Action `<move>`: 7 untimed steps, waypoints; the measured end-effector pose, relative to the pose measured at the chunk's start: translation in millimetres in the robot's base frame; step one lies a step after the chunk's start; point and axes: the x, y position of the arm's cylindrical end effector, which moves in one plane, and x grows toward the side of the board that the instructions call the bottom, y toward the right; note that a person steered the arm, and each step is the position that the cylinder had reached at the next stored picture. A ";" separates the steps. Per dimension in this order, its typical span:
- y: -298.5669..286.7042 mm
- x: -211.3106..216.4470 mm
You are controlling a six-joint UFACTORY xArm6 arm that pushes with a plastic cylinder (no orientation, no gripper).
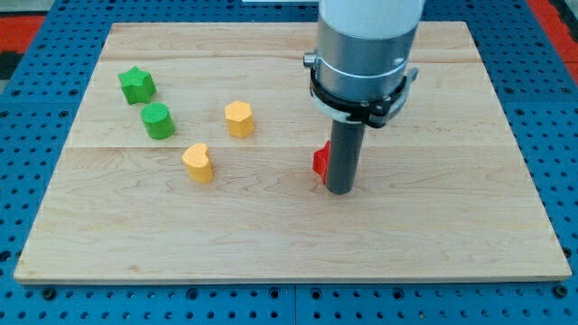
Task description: Move the red star closer to the blue cube
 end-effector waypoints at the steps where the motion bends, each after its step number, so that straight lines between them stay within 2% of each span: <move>1: -6.5 -18.3; 4: -37.7 -99.6; 7: -42.6 -178.9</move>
